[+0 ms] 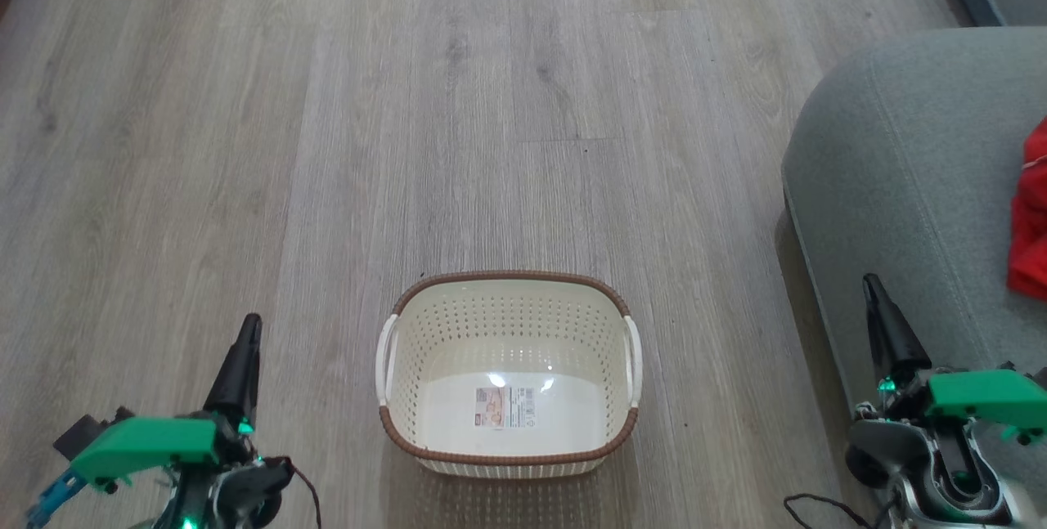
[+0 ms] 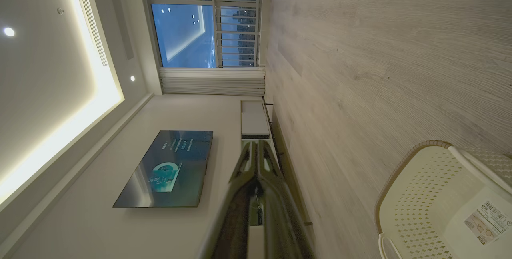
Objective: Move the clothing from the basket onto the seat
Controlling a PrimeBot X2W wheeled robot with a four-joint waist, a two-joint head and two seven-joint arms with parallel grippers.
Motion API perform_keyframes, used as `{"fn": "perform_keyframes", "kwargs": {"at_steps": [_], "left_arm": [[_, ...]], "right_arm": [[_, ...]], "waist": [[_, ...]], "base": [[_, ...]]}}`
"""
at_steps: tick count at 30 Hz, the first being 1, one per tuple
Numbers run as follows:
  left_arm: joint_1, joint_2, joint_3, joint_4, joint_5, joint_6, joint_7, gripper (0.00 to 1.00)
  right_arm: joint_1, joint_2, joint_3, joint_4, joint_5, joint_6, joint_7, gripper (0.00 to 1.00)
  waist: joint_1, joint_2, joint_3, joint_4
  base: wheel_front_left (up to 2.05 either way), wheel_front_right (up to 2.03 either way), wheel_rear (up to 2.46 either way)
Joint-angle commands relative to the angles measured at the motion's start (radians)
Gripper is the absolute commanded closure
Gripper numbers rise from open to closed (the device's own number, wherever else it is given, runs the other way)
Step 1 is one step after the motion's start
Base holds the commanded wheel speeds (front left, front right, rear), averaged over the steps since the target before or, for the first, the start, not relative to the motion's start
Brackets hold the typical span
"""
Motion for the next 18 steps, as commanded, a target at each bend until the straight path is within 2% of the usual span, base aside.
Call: {"fn": "perform_keyframes", "kwargs": {"at_steps": [1,18], "left_arm": [[-0.049,0.013,0.034,-0.035,-0.006,-0.009,0.008,1.0],[-0.049,0.013,0.034,-0.035,-0.006,-0.009,0.008,1.0]], "right_arm": [[-0.021,-0.002,0.017,-0.039,0.006,0.0,0.006,1.0],[-0.021,-0.002,0.017,-0.039,0.006,0.0,0.006,1.0]], "waist": [[0.0,0.0,0.0,0.0],[0.0,0.0,0.0,0.0]], "base": [[0.0,0.0,0.0],[0.0,0.0,0.0]]}}
